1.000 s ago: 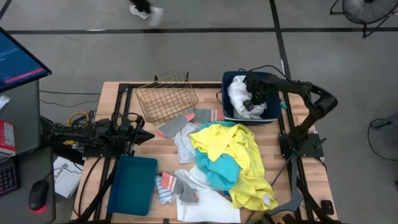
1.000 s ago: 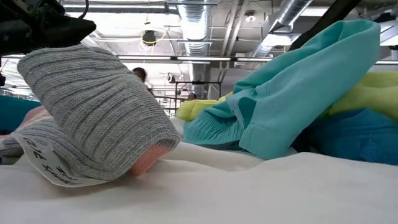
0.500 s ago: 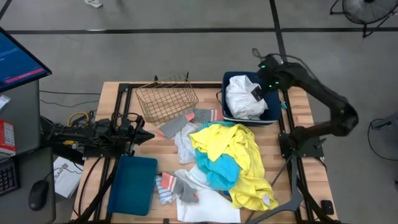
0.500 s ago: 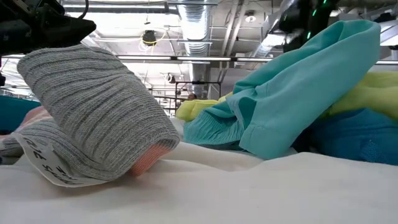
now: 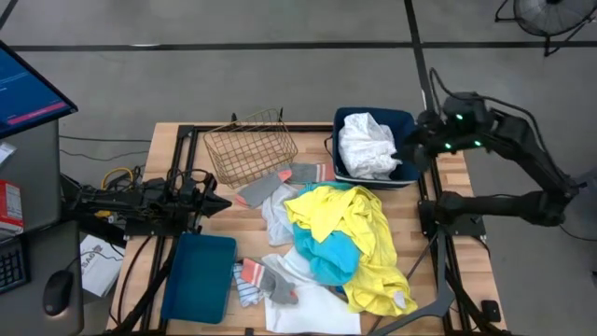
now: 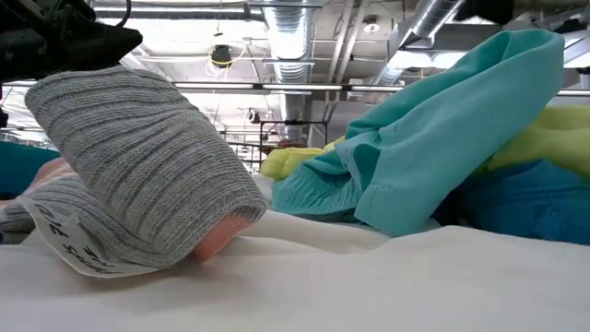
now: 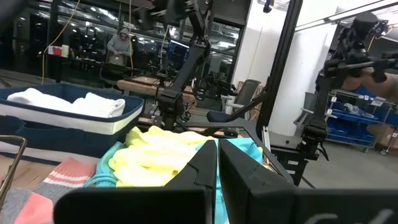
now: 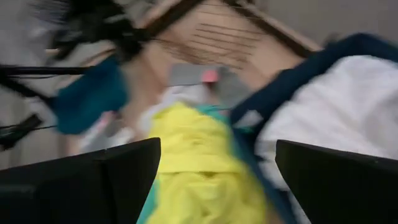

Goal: Pick & Place Cloths
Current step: Put the gray sock into the blue bin

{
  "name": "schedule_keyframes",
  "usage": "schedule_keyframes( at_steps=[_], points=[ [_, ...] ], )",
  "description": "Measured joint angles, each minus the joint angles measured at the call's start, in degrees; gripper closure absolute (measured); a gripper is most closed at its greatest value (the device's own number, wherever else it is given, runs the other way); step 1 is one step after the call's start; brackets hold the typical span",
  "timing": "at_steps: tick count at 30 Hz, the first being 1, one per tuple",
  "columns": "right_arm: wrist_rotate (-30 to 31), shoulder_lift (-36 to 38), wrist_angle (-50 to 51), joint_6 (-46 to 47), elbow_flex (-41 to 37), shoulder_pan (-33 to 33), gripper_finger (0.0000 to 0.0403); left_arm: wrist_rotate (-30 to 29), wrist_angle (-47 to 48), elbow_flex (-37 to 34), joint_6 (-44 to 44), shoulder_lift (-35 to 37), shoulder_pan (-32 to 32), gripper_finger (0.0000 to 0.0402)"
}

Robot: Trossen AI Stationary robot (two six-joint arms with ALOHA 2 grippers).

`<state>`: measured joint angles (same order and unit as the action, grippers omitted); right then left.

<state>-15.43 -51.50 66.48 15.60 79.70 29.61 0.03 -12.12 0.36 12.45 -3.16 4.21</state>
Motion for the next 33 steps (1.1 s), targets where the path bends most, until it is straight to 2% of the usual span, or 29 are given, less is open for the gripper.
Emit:
schedule_keyframes(
  at_steps=[8,13,16,19,24,26,30,33],
  points=[
    [-2.83,5.24,-5.21,4.71,0.00,-11.92,0.0093,0.01,-1.66,0.00,0.61,-0.02,0.02,0.0400],
    [-3.23,6.87,-13.00,13.91,0.03,-19.44,0.0093,0.01,-9.76,-0.02,4.27,0.00,0.01,0.0400],
    [-2.95,7.07,-16.66,16.40,-0.21,-24.19,0.0093,-0.06,-15.10,-0.01,4.33,-0.17,0.00,0.0400],
    [-2.34,7.10,-22.51,15.74,-1.59,-28.73,0.0093,-0.26,-19.27,-0.02,4.35,-0.39,0.00,0.0400],
    [-0.87,6.80,-34.47,9.28,-5.12,-35.54,0.0093,-0.35,-28.69,-0.01,6.30,-0.35,0.01,0.0400],
    [-0.53,6.16,-37.86,6.93,-6.46,-37.34,0.0093,-2.47,-34.03,-0.02,5.27,-0.35,0.02,0.0400],
    [0.55,3.77,-38.74,1.79,-7.30,-39.45,0.0093,-10.63,-41.77,1.01,5.10,-0.37,0.02,0.0400],
    [0.81,1.58,-38.45,0.82,-7.92,-40.67,0.0093,-10.95,-41.58,5.19,8.29,-3.26,0.00,0.0400]
  ],
)
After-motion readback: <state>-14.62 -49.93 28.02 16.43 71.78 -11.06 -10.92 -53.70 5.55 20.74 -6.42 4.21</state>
